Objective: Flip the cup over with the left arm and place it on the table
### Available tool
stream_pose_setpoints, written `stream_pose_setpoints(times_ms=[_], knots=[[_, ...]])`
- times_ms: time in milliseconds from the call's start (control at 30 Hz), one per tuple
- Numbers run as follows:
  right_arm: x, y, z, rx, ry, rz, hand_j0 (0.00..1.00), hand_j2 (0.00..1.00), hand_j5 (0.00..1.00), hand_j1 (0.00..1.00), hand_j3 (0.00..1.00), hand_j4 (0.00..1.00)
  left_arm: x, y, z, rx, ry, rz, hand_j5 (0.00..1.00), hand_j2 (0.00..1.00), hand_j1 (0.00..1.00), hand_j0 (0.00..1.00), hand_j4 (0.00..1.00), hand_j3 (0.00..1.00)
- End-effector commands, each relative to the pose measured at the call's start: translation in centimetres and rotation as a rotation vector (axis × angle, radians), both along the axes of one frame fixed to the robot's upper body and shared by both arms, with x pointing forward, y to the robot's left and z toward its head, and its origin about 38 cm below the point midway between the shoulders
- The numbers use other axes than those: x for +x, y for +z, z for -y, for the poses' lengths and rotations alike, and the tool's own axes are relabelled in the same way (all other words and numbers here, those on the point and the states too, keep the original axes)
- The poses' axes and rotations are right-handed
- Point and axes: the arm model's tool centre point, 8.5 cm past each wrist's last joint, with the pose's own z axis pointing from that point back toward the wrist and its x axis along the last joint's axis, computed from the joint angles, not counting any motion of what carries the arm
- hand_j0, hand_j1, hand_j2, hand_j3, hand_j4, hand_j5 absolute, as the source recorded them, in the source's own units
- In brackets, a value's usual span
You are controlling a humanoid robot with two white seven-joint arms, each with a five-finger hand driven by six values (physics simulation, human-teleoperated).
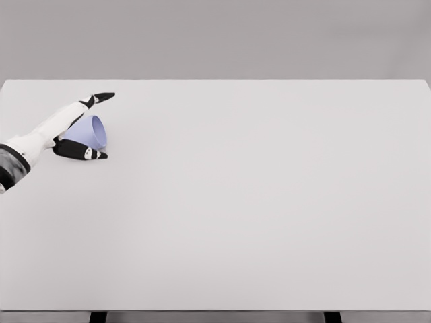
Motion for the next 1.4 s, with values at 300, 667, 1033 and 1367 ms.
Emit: stream_pose_setpoints(times_ms=[300,667,1033,1367], knots=[[0.0,0.0,0.0,-0.001,0.0,0.0,1.0,1.0,1.0,1.0,1.0,1.0,0.6,-0.2,-0.9,0.038,0.108,-0.05,1.0,1.0,1.0,1.0,1.0,1.0],[0.0,0.0,0.0,0.001,0.0,0.0,1.0,1.0,1.0,1.0,1.0,1.0,0.9,-0.6,-1.4,0.054,0.178,-0.09,1.0,1.0,1.0,1.0,1.0,1.0],[0.0,0.0,0.0,0.001,0.0,-0.001,1.0,1.0,1.0,1.0,1.0,1.0,2.4,-2.0,-1.2,0.07,0.221,-0.136,1.0,1.0,1.0,1.0,1.0,1.0],[0.0,0.0,0.0,0.001,0.0,0.0,1.0,1.0,1.0,1.0,1.0,1.0,2.8,-2.8,-1.5,0.09,0.232,-0.158,1.0,1.0,1.0,1.0,1.0,1.0]])
